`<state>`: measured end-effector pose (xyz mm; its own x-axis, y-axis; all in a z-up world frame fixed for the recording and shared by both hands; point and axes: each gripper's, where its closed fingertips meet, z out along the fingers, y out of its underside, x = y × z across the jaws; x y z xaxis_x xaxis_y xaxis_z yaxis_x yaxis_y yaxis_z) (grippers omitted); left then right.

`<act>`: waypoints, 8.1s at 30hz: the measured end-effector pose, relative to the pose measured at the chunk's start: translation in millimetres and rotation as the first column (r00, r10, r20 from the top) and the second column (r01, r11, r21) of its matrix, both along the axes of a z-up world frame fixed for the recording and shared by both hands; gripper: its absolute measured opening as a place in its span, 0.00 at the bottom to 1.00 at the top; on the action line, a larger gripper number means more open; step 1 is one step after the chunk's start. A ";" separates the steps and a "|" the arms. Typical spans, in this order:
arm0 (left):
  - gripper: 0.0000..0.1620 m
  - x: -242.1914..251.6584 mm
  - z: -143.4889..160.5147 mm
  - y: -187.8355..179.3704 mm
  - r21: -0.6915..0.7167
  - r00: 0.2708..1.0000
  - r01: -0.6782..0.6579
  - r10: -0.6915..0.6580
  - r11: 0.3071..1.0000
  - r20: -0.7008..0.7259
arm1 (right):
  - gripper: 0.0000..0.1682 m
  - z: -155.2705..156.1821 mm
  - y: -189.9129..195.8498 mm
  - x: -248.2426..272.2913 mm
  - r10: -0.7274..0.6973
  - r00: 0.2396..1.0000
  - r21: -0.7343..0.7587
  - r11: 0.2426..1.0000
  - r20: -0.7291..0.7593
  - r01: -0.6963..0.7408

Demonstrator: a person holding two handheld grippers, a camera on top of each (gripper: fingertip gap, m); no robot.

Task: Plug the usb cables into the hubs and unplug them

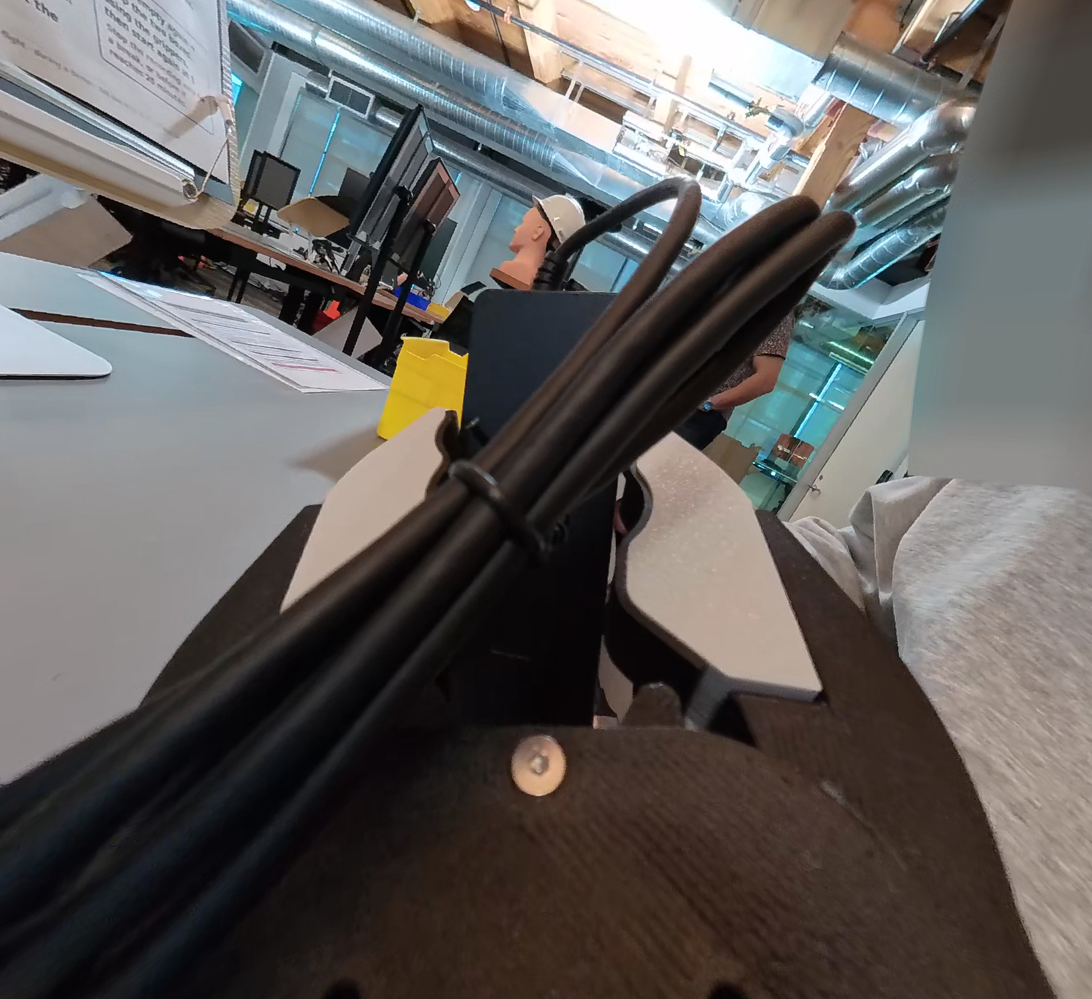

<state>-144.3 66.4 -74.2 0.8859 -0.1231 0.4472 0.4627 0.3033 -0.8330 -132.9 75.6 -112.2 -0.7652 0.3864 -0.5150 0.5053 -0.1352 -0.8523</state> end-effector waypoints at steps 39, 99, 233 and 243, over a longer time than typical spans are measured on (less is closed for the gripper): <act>0.37 -4.3 -8.1 1.5 0.059 0.977 0.078 -0.089 0.995 0.196 | 0.06 -0.6 -2.2 3.8 0.014 0.999 0.028 1.000 -0.033 -0.013; 0.35 -2.5 -8.1 5.0 -0.015 0.987 0.067 -0.064 0.998 0.145 | 0.10 16.6 17.5 -3.6 -0.084 0.992 -0.002 0.996 -0.099 0.084; 0.31 6.8 16.4 2.5 0.243 0.873 0.108 -0.209 0.964 0.441 | 0.27 31.9 342.5 -52.7 -0.872 0.377 0.464 0.487 0.312 0.740; 0.30 0.1 12.9 0.1 0.258 0.855 0.100 -0.216 0.961 0.472 | 0.33 37.5 319.7 -22.5 -0.809 0.533 0.494 0.579 0.248 0.649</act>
